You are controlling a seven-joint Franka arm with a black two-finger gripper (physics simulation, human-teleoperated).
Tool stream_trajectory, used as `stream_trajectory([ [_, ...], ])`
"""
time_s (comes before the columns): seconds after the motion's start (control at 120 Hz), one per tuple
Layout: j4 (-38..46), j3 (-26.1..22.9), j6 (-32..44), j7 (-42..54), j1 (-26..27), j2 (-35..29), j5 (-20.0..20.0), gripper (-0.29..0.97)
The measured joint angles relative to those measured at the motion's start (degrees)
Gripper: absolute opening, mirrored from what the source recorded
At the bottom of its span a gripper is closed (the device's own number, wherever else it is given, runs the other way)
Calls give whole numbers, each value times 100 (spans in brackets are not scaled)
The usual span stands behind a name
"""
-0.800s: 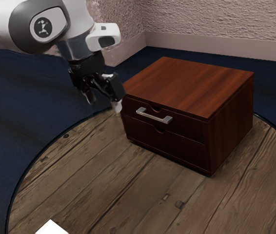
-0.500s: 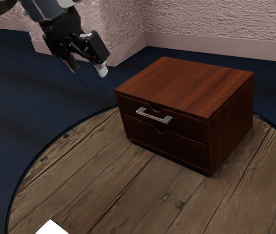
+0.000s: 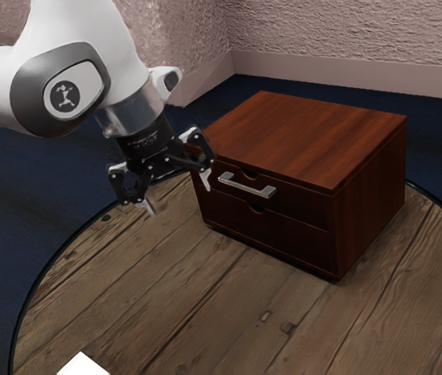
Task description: Pull the drawer handle with one arm to open the drawer
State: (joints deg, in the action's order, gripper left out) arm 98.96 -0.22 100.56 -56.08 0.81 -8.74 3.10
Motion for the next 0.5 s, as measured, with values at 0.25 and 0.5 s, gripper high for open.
stream_trajectory([
  [0.25,1078,-11,1922,-1268,-81,-183,145,68],
  [0.5,1444,-5,2960,-2092,-95,9,173,68],
])
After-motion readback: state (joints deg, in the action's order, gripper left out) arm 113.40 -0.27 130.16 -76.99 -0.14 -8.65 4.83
